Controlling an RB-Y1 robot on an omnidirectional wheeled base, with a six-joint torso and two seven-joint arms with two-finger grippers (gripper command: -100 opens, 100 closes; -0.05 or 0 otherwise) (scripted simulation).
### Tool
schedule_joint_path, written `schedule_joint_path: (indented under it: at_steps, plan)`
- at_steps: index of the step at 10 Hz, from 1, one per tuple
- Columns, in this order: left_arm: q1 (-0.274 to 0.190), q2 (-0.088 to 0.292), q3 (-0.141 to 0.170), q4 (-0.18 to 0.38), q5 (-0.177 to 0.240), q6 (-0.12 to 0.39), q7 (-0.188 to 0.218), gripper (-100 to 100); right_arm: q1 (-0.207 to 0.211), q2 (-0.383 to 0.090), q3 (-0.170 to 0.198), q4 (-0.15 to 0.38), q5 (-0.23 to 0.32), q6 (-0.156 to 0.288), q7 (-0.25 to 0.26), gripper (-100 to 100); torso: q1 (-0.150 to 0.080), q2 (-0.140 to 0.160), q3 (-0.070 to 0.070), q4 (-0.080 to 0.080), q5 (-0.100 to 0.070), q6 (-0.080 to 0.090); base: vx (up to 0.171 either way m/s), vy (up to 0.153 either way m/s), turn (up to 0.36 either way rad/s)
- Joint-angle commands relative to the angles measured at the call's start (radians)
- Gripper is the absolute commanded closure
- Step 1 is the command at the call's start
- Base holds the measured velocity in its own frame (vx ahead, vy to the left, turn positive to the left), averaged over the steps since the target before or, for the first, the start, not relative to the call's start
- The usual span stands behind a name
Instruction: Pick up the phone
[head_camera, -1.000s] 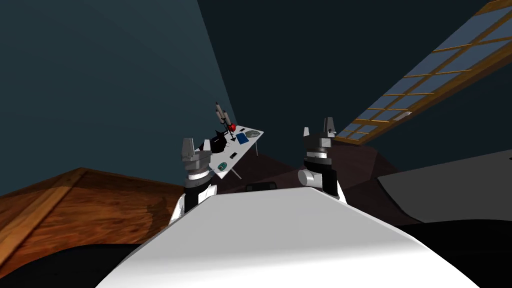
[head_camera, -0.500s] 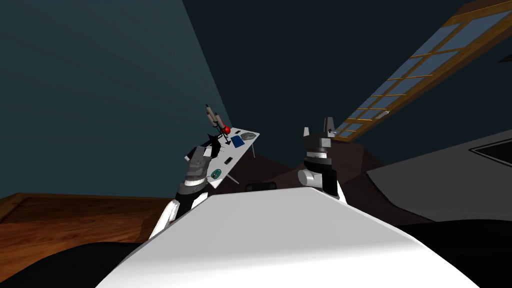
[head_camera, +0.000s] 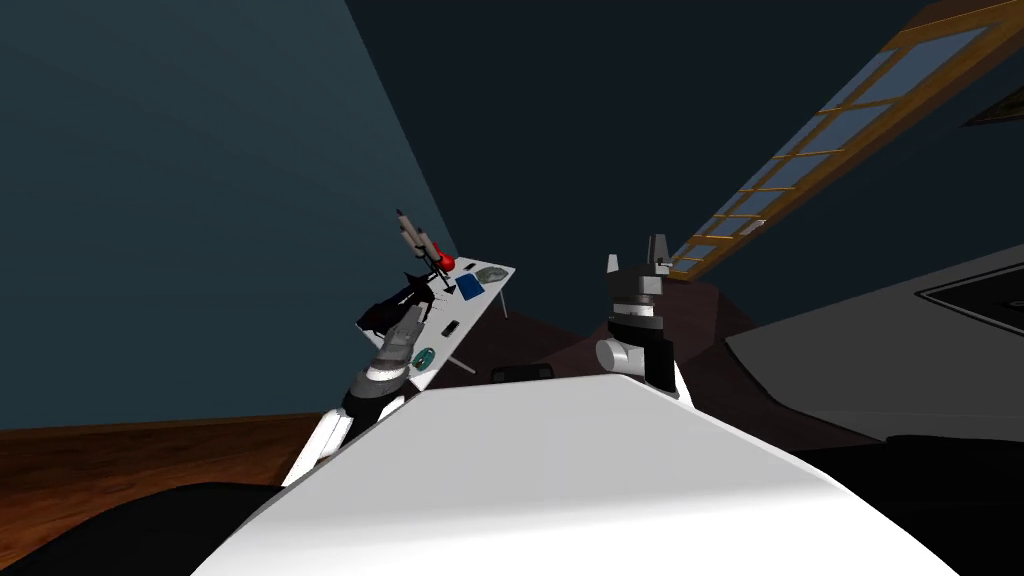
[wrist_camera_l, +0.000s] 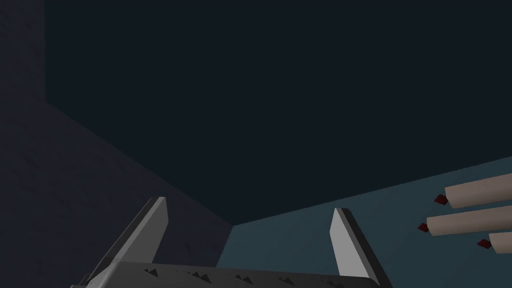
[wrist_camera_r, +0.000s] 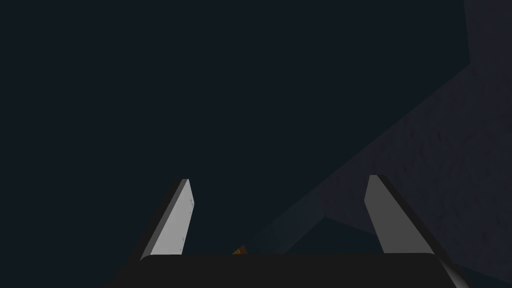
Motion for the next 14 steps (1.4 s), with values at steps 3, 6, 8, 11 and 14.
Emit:
schedule_joint_path:
  at_steps: [3, 6, 8, 11, 14]
  plan:
    - [0.045, 0.046, 0.044, 0.037, -0.108, -0.045, 0.019, -100, 0.0, 0.0, 0.0, 0.0, 0.0, 0.0, 0.0, 0, -0.001, -0.003, -0.001, -0.001, 0.0, 0.0, 0.096, -0.022, -0.107]
    - [0.085, 0.091, 0.086, 0.081, -0.195, -0.087, 0.039, -100, 0.0, 0.0, 0.0, 0.0, 0.0, 0.0, 0.0, 0, 0.0, -0.001, -0.001, 0.0, 0.0, 0.0, 0.084, -0.022, -0.077]
    - [0.104, 0.113, 0.105, 0.105, -0.25, -0.106, 0.05, -100, 0.0, 0.0, 0.0, 0.0, 0.0, 0.0, 0.0, 0, -0.001, 0.0, 0.0, 0.0, 0.0, 0.0, 0.083, -0.022, -0.062]
    - [0.121, 0.136, 0.123, 0.131, -0.324, -0.124, 0.061, -100, 0.0, 0.0, 0.0, 0.0, 0.0, 0.0, 0.0, 0, 0.0, -0.002, -0.001, 0.0, 0.0, 0.0, 0.086, -0.012, -0.051]
    - [0.152, 0.183, 0.156, 0.186, -0.411, -0.156, 0.083, -100, 0.0, 0.0, 0.0, 0.0, 0.0, 0.0, 0.0, 0, -0.001, 0.0, 0.0, 0.0, 0.0, 0.0, 0.081, -0.02, -0.052]
